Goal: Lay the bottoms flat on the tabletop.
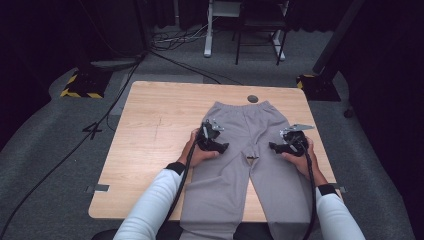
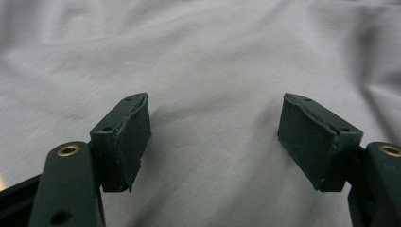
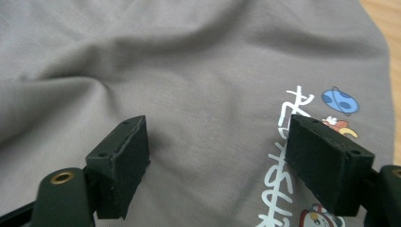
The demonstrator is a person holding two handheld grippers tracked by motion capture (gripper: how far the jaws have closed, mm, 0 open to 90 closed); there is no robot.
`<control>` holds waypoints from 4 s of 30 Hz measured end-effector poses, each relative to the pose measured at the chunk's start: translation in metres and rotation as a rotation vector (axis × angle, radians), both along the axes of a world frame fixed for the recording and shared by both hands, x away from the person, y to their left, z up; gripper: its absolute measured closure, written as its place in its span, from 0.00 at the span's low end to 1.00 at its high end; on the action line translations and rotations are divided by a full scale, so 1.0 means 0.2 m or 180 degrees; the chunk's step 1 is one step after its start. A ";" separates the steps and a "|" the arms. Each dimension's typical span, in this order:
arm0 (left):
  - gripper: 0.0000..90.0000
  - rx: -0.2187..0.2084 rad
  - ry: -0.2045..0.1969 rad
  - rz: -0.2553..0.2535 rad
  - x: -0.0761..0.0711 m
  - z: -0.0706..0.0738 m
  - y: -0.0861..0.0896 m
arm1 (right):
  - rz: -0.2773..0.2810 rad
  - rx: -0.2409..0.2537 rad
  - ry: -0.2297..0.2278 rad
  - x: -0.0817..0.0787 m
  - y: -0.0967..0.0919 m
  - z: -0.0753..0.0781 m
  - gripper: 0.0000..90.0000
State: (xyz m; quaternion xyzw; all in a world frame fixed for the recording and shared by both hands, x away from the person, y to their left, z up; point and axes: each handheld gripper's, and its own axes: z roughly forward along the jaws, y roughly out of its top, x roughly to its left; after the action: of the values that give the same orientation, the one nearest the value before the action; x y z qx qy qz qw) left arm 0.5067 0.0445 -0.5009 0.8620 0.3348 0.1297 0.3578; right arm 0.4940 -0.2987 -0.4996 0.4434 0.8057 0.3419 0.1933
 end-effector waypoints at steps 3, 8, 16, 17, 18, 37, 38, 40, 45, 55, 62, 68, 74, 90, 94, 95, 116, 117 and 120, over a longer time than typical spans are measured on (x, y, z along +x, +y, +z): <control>0.29 -0.0007 0.0001 0.0142 0.07 0.00 0.09 | -0.0015 0.0010 -0.0007 0.07 0.09 0.00 0.24; 0.32 -0.0023 -0.0013 0.0243 0.15 0.00 0.26 | 0.0015 0.0007 -0.0024 0.17 0.28 0.00 0.24; 0.28 0.0047 0.0052 0.0701 0.21 0.01 0.43 | 0.0096 -0.0035 -0.0010 0.23 0.46 0.00 0.24; 0.28 0.0111 0.0077 0.0720 0.20 0.02 0.44 | 0.0102 -0.0068 0.0019 0.23 0.47 0.01 0.25; 0.28 0.0196 0.0111 0.0751 0.19 0.03 0.43 | 0.0115 -0.0135 0.0046 0.23 0.47 0.02 0.27; 0.29 0.0099 0.0086 -0.0672 -0.70 0.02 0.24 | 0.0491 -0.0183 0.0229 -0.19 0.22 0.04 0.28; 0.29 0.0100 0.0103 -0.0679 -0.74 0.02 0.27 | 0.0491 -0.0186 0.0226 -0.20 0.20 0.04 0.28; 0.29 0.0093 0.0097 -0.0733 -0.81 0.01 0.34 | 0.0471 -0.0188 0.0246 -0.21 0.16 0.04 0.28; 0.29 0.0110 0.0102 -0.0751 -0.95 0.02 0.47 | 0.0459 -0.0203 0.0251 -0.26 0.12 0.04 0.27; 0.25 0.0026 0.0094 -0.0493 -0.98 0.01 0.53 | 0.0901 -0.0184 0.0170 -0.50 0.20 0.08 0.29; 0.24 -0.0213 0.0193 -0.0362 -0.76 0.00 0.48 | 0.1150 -0.0183 0.0191 -0.58 0.31 0.04 0.27; 0.26 -0.0045 0.0064 -0.0504 -0.62 0.00 0.41 | 0.1039 -0.0125 0.0141 -0.52 0.32 0.02 0.26; 0.26 0.0052 0.0058 -0.0535 -0.57 0.01 0.37 | 0.0932 -0.0151 0.0174 -0.49 0.37 0.03 0.25; 0.23 0.0000 0.0067 -0.0818 -1.05 0.03 0.49 | 0.1203 -0.0294 0.0196 -0.69 0.39 0.05 0.27; 0.23 -0.0121 -0.0053 -0.0603 -0.99 0.07 0.54 | 0.1170 -0.0282 0.0087 -0.68 0.37 0.09 0.26; 0.23 -0.0068 -0.0132 -0.0522 -0.98 0.08 0.56 | 0.1160 -0.0301 0.0033 -0.67 0.35 0.11 0.26; 0.20 0.0119 -0.0068 0.0481 -0.80 0.06 1.03 | -0.0082 -0.0058 -0.0080 -0.64 -0.34 0.13 0.26; 0.20 0.0111 -0.0033 0.0474 -0.80 0.05 1.05 | -0.0147 -0.0071 -0.0048 -0.64 -0.36 0.11 0.25; 0.20 0.0172 0.0070 0.0536 -0.81 0.01 1.06 | -0.0240 0.0007 -0.0024 -0.65 -0.42 0.06 0.25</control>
State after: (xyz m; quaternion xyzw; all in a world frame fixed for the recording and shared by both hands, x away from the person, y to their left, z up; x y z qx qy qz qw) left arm 0.3446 0.2575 -0.4979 0.8415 0.4064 0.1588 0.3185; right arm 0.3648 -0.3824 -0.4875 0.4724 0.7873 0.3369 0.2086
